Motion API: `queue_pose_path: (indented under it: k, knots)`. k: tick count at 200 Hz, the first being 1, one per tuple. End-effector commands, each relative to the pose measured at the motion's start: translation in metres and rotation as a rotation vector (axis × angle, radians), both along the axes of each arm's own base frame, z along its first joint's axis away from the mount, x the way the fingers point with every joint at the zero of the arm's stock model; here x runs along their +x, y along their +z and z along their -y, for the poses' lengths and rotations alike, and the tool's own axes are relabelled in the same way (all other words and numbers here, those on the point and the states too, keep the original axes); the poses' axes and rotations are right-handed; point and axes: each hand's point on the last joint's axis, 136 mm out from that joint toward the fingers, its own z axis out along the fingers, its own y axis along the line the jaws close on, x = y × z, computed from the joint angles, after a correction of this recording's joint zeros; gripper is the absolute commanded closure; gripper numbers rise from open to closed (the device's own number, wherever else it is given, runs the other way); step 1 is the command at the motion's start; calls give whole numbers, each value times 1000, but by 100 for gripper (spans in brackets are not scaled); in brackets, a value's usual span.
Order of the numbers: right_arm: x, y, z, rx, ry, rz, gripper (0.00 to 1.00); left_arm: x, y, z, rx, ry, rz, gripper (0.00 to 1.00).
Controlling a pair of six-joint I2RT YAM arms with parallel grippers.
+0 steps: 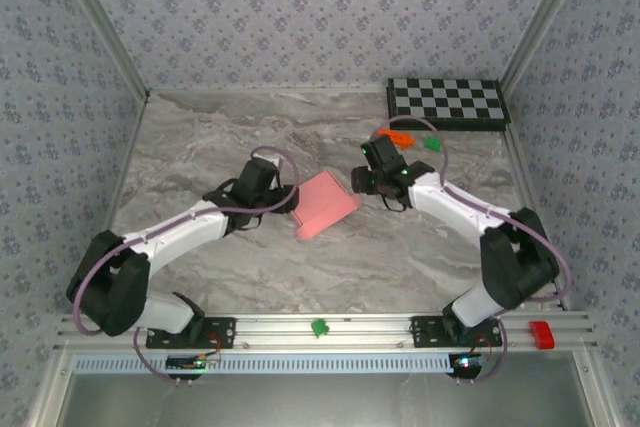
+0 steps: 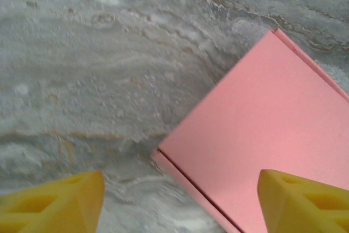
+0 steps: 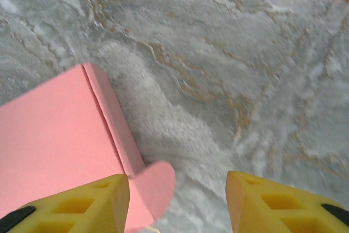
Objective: Fold the paper box
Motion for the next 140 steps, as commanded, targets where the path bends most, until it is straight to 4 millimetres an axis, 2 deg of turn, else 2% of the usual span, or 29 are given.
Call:
queue_pose_path:
  k: [1, 17, 26, 42, 70, 101, 140]
  knots:
    - [-22, -12, 14, 42, -58, -45, 49, 18, 4, 17, -10, -156, 16, 21]
    - [-37, -18, 21, 68, -75, -56, 48, 28, 0, 30, -43, -235, -12, 20]
    - [-47, -20, 17, 111, -41, -68, 47, 32, -5, 38, -61, -290, -32, 19]
    - [-55, -19, 20, 132, -26, -43, 45, 38, -14, 48, -51, -355, -65, 19]
    - [-71, -27, 28, 148, -40, -61, 45, 47, -23, 58, -61, -417, -93, 20]
    - [-80, -36, 28, 177, -43, -72, 45, 46, -30, 69, -97, -461, -133, 24]
    - [-80, -37, 24, 197, -26, -69, 45, 36, -46, 69, -120, -461, -195, 27]
